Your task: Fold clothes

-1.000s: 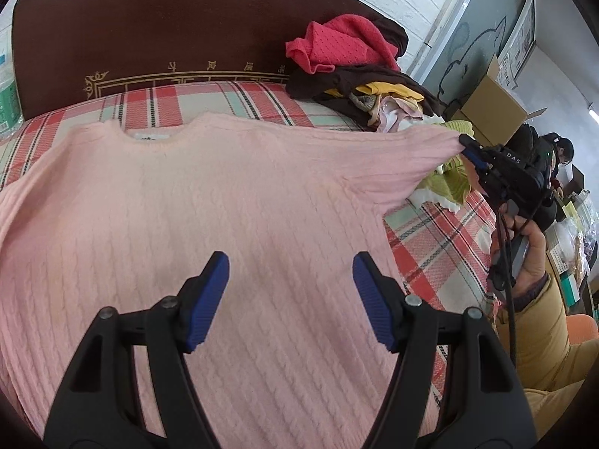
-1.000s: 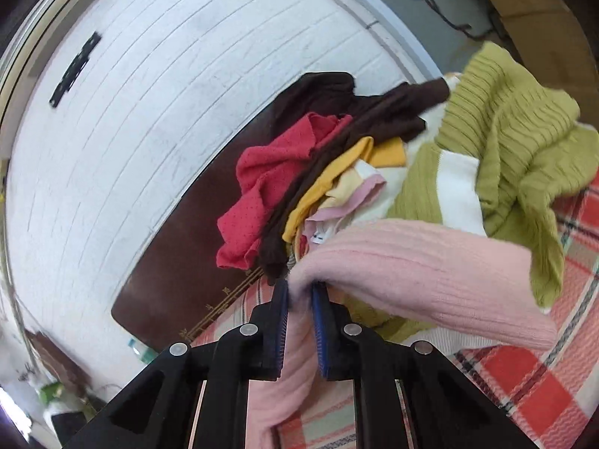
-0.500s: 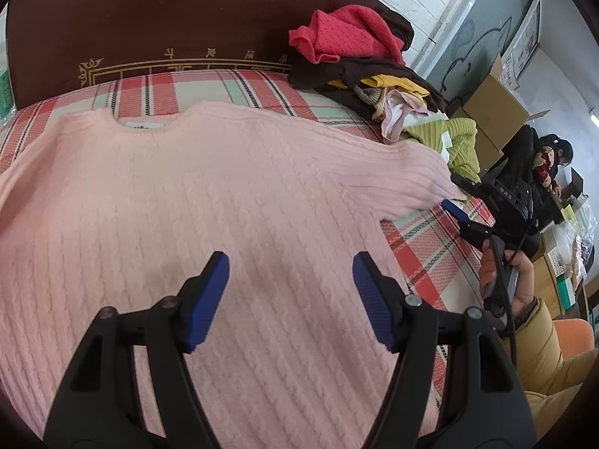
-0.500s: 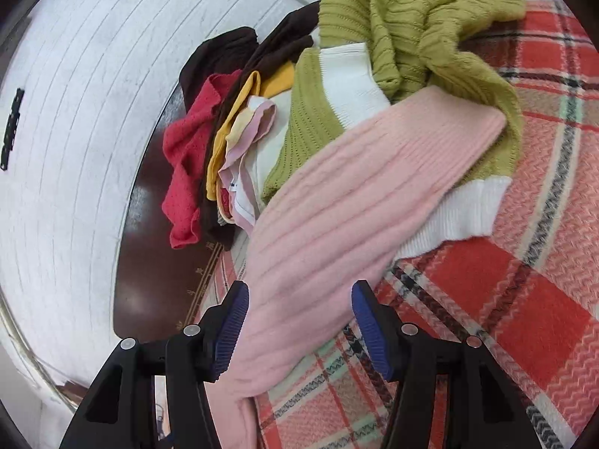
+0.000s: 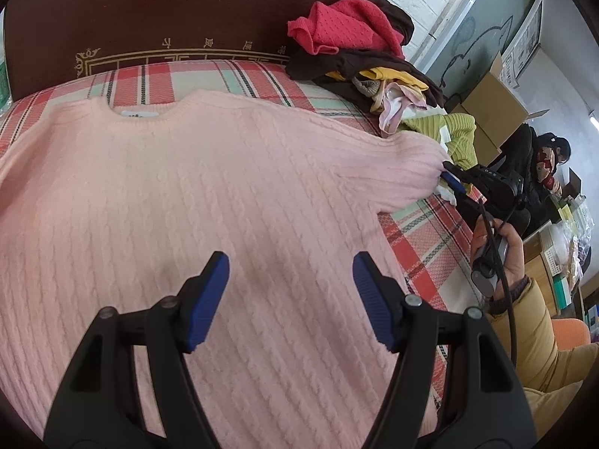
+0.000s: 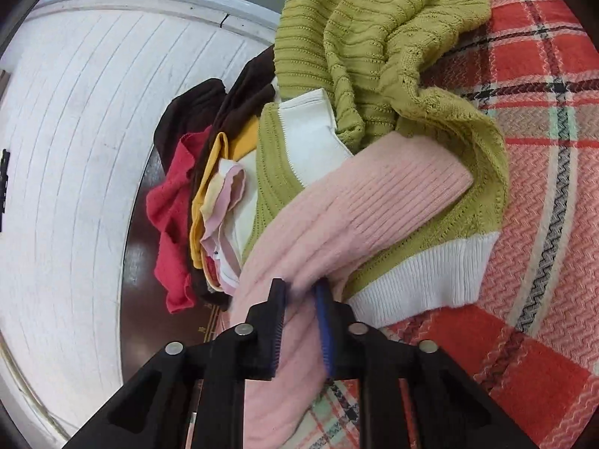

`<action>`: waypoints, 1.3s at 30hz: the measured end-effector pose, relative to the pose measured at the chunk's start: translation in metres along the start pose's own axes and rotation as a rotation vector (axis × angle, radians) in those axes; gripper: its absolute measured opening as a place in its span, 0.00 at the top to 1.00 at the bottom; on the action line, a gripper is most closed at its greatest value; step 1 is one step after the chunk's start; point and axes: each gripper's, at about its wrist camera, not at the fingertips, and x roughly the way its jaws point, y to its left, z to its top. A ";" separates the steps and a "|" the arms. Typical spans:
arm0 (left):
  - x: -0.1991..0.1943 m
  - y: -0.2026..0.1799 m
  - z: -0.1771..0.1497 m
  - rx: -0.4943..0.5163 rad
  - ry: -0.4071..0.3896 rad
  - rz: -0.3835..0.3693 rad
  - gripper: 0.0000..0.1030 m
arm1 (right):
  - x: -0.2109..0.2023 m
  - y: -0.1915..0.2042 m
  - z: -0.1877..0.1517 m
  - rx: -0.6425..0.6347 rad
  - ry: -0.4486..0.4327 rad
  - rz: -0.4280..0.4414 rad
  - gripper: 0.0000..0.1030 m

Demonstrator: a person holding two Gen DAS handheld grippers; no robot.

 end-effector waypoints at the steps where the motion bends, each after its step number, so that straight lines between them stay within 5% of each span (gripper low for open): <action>1: 0.000 0.002 0.000 -0.005 0.001 -0.001 0.33 | -0.001 0.001 0.001 -0.007 -0.001 0.006 0.91; 7: 0.005 0.009 0.001 -0.031 0.014 -0.017 0.33 | -0.006 0.005 0.001 -0.029 0.035 -0.021 0.85; 9: 0.005 0.008 0.001 -0.027 0.014 -0.022 0.33 | -0.013 -0.003 -0.002 0.015 0.035 -0.040 0.48; 19: 0.006 0.009 -0.002 -0.029 0.026 -0.037 0.33 | 0.005 -0.003 0.006 0.038 0.013 -0.091 0.44; 20: 0.005 0.008 -0.003 -0.028 0.025 -0.038 0.33 | 0.007 -0.002 0.007 0.029 0.008 -0.092 0.48; 22: 0.004 0.009 -0.003 -0.025 0.026 -0.033 0.33 | 0.012 0.000 0.009 0.002 0.011 -0.070 0.85; 23: 0.004 0.009 -0.004 -0.023 0.028 -0.032 0.33 | 0.011 0.002 0.009 -0.017 0.006 -0.062 0.92; 30: 0.004 0.018 -0.002 -0.039 0.028 -0.021 0.33 | -0.014 0.046 0.007 -0.214 -0.033 -0.007 0.95; 39: -0.005 0.036 0.003 -0.076 -0.019 -0.020 0.33 | -0.031 0.199 -0.064 -0.649 0.044 0.119 0.95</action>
